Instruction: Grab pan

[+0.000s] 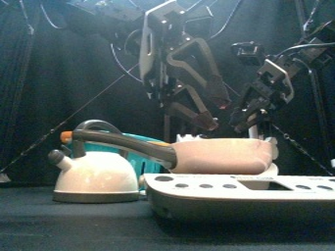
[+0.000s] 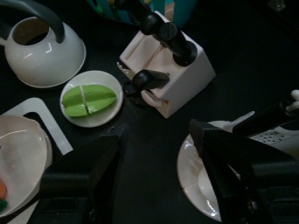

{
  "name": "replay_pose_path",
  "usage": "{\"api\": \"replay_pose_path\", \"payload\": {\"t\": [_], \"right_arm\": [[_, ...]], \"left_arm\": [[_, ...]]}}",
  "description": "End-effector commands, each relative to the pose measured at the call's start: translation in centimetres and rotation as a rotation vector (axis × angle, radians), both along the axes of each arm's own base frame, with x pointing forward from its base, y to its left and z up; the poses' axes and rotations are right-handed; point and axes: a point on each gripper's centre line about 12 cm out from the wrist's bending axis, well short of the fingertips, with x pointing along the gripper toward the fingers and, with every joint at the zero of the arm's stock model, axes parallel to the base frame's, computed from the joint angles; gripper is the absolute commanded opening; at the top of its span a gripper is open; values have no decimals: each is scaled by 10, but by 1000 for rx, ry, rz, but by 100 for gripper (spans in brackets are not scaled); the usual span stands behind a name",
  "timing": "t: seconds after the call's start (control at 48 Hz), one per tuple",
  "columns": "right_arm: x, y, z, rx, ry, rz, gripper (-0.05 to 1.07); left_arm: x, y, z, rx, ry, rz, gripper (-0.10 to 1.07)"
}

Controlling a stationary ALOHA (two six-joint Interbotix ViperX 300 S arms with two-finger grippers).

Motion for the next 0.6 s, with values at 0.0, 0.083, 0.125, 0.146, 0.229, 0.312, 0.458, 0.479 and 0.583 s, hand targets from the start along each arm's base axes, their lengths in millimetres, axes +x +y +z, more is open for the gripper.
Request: {"api": "replay_pose_path", "payload": {"t": [0.0, 0.083, 0.125, 0.146, 0.229, 0.312, 0.458, 0.479, 0.583], "right_arm": [[1, 0, 4, -1, -14, 0, 91], [1, 0, 4, -2, -14, 0, 91], [1, 0, 4, -1, -14, 0, 91], [1, 0, 4, -1, -14, 0, 91], [1, 0, 4, -2, -12, -1, 91], [2, 0, 3, -2, -10, 0, 91], [2, 0, 3, -2, -8, 0, 91], [2, 0, 2, -1, -7, -3, 91], [2, 0, 2, -1, -5, -1, 91]], "left_arm": [[-5, 1, 23, -8, -39, 1, 88], [-14, 2, 26, -13, -34, 3, 88], [-19, 3, 27, -17, -29, 4, 88], [-21, 3, 28, -19, -25, 5, 88], [-31, 3, 28, -34, 6, 8, 88], [-37, 4, 24, -53, 46, 17, 88], [-34, 9, 9, -77, 100, 45, 88], [-34, 9, 9, -76, 105, 45, 88], [-32, 17, -1, -68, 138, 57, 88]]}}
